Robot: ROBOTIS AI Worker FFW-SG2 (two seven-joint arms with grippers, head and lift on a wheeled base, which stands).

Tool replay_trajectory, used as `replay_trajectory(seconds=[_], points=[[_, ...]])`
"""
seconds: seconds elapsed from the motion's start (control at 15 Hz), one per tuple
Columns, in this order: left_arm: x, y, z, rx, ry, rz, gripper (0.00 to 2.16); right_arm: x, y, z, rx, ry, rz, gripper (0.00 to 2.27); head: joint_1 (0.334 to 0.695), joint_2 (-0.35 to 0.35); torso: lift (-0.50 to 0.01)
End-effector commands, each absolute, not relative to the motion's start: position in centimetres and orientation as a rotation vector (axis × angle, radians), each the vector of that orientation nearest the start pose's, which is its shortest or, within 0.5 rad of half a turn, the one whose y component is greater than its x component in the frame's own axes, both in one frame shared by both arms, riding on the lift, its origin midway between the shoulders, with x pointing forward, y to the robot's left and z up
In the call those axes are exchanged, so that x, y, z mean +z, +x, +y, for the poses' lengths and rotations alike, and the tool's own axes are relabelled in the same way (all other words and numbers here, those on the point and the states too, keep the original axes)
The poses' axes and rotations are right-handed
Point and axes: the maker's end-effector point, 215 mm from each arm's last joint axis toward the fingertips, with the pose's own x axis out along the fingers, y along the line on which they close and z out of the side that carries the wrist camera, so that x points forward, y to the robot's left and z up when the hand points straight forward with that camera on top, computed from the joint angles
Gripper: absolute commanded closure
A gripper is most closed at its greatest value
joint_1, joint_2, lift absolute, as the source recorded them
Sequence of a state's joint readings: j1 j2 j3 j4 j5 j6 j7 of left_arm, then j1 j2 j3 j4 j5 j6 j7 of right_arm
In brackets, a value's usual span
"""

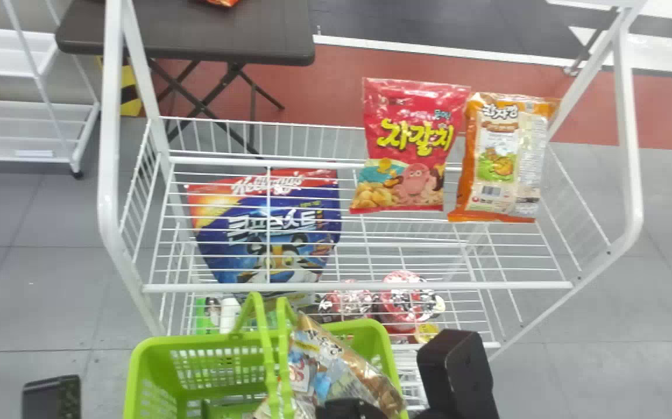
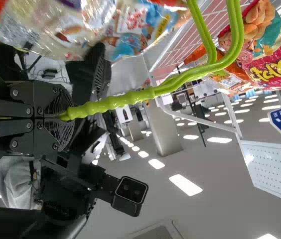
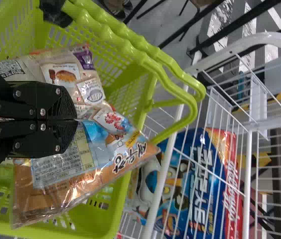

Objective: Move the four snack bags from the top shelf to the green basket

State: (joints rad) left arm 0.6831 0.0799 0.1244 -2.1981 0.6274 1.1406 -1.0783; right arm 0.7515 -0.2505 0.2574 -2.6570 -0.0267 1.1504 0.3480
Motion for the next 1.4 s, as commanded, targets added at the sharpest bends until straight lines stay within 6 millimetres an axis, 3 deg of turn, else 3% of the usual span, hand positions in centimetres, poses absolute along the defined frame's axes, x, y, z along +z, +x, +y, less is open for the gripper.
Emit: replay_trajectory(seconds=[0.0, 0.2, 0.33, 0.4, 0.47, 0.53, 0.73, 0.8, 0.93, 1.07, 1.27, 1.33], points=[[-37.8, 18.3, 3.1, -1.148, -1.059, 0.791, 1.30, -43.0, 20.1, -4.8, 0.728, 0.024, 0.901, 2.11, 0.695, -0.110, 0.000], [-37.9, 18.2, 2.8, -1.152, -1.051, 0.794, 1.30, -43.5, 18.9, -3.8, 0.767, 0.029, 0.922, 2.11, 0.695, -0.051, 0.000], [-37.8, 18.3, 2.7, -1.153, -1.050, 0.794, 1.31, -43.4, 19.1, -3.8, 0.762, 0.028, 0.916, 2.06, 0.695, -0.039, 0.000], [-37.7, 18.2, 2.7, -1.155, -1.049, 0.793, 1.30, -43.4, 19.5, -4.3, 0.748, 0.025, 0.910, 1.52, 0.695, -0.035, 0.000], [-37.7, 18.2, 2.7, -1.155, -1.049, 0.793, 1.30, -43.6, 20.4, -5.3, 0.704, 0.001, 0.902, 0.32, 0.695, -0.041, 0.000], [-37.8, 18.2, 2.7, -1.154, -1.050, 0.794, 1.31, -43.6, 20.9, -5.9, 0.684, -0.011, 0.888, 0.00, 0.695, -0.057, 0.000], [-37.6, 18.1, 2.7, -1.158, -1.053, 0.792, 1.30, -42.6, 24.3, -7.9, 0.599, -0.064, 0.790, 0.05, 0.695, -0.108, 0.000], [-37.6, 18.1, 2.7, -1.159, -1.052, 0.791, 1.30, -41.4, 26.2, -8.2, 0.584, -0.068, 0.712, 0.05, 0.695, -0.139, 0.000], [-37.6, 17.9, 2.5, -1.162, -1.053, 0.795, 1.31, -38.0, 31.6, -9.4, 0.501, -0.095, 0.492, 0.05, 0.695, -0.158, 0.000], [-37.6, 17.7, 2.2, -1.166, -1.048, 0.801, 1.31, -36.0, 37.5, -11.1, 0.393, -0.093, 0.333, 0.05, 0.695, -0.181, 0.000], [-37.7, 17.6, 1.9, -1.172, -1.038, 0.808, 1.31, -34.6, 45.3, -15.2, 0.195, -0.068, 0.185, 0.09, 0.695, -0.211, 0.000], [-37.7, 17.6, 2.0, -1.171, -1.036, 0.809, 1.30, -35.3, 47.5, -16.9, 0.133, -0.087, 0.178, 0.09, 0.695, -0.222, 0.000]])
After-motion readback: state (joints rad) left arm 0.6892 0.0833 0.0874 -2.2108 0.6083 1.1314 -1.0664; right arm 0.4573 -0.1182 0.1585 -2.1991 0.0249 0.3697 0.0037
